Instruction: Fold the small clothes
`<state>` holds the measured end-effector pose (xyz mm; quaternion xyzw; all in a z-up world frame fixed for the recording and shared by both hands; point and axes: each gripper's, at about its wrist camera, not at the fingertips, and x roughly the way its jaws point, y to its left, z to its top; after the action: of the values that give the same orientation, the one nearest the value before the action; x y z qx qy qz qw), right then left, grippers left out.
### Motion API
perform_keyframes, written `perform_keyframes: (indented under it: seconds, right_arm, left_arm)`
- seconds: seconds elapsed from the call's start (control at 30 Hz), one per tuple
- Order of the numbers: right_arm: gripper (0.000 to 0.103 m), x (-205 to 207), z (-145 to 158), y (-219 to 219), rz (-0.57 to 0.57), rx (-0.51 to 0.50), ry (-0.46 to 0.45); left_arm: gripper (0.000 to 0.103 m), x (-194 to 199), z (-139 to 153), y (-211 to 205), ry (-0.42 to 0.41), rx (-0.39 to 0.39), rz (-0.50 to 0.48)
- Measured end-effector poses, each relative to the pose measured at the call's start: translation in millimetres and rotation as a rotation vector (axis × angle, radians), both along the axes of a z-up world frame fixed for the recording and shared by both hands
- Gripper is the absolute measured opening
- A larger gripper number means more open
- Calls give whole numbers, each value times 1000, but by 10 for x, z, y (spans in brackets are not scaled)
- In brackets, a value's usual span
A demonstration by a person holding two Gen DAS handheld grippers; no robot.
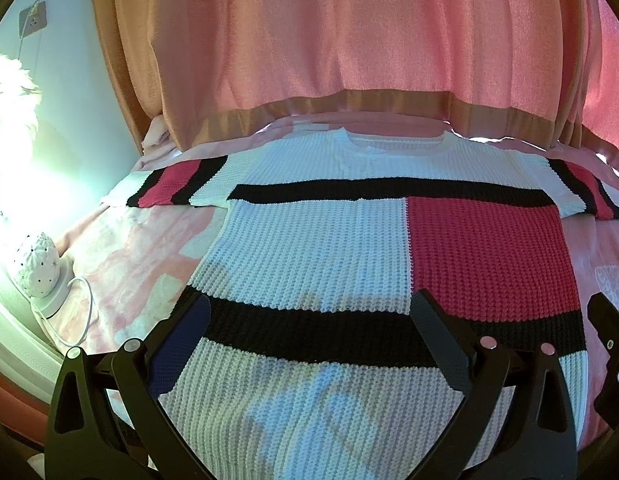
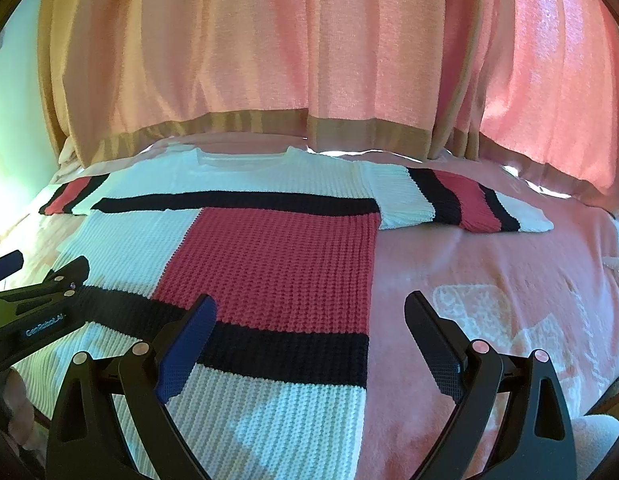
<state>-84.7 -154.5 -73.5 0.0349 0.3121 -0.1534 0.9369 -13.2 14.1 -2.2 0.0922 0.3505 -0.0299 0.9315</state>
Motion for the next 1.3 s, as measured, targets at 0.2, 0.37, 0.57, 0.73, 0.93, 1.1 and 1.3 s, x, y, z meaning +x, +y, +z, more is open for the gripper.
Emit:
perform_keyframes:
  seconds: [0.2,0.37,0.57,0.73,0.93,1.1,1.3]
  right_arm:
    - [93,9,-1,-48,14,0,-2]
    - [93,17,-10,-90,15,12,-4]
    - [94,29,2,-134,19,24,-7]
    - [94,18,5,-174,24,29,-7]
    - [94,26,18,-202,22,38,-8]
    - [95,30,21,-203,25,37,-8]
    - [96,26,13,-204,23,39,-6]
  left_arm:
    - [98,35,-8,-82,8,3,-4]
    - [98,82,-18,-181,17,6,-12]
    - [98,97,-21,-291,21,10,-19]
    - [98,106,-26,-340,23,17,-19]
    - [98,119,-33,-362,27,19,-19]
    - [98,122,-35,-373,29,19,-20]
    - [98,122,-34,-374,28,20,-18]
